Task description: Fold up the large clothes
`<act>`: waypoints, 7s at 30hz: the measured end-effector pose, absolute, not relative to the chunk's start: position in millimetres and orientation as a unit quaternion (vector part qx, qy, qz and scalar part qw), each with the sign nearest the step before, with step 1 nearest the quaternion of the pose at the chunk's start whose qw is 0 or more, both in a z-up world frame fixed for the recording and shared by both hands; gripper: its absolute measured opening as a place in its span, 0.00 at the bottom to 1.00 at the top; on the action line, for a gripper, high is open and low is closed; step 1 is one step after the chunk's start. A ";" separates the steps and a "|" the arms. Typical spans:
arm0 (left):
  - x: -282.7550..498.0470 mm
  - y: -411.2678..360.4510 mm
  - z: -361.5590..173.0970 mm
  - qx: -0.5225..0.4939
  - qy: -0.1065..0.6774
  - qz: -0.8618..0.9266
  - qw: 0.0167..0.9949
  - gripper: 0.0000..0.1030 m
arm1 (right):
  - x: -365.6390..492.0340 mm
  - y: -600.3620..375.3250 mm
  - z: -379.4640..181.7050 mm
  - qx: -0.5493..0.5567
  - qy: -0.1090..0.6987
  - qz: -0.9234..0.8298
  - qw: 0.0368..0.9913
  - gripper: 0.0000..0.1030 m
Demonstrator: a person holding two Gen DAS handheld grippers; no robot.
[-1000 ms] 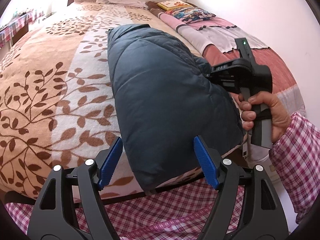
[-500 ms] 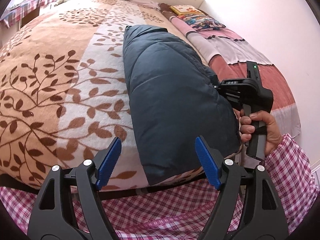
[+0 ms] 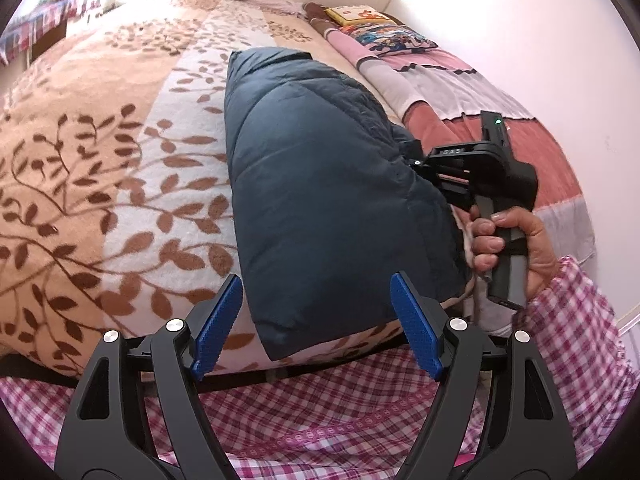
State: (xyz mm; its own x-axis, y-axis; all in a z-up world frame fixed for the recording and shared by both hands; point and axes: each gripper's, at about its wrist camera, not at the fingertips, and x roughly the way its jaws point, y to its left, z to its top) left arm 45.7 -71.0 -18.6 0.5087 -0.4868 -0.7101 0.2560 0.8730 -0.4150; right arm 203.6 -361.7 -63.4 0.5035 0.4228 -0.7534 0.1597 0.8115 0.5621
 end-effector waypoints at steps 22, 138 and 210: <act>104.3 -27.5 -3.1 -0.192 0.452 -0.223 0.842 0.83 | 77.7 -394.4 -6.5 0.260 0.430 0.068 0.862 0.78; 243.1 39.8 -11.1 -0.135 0.402 -0.133 0.896 0.82 | 271.6 -303.1 -29.8 0.309 0.458 0.158 0.818 0.76; 21.3 26.8 -19.9 -0.065 0.443 -0.030 0.894 0.82 | 28.9 -191.6 -29.6 0.105 0.479 0.125 0.862 0.76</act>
State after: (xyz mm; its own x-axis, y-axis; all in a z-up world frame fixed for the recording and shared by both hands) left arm 21.3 26.8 -19.9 0.6057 -0.1112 -0.7879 -0.0041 0.9897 -0.1428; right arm 28.9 -191.6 -29.6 0.5094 0.3163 -0.8003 -0.1147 0.9467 0.3011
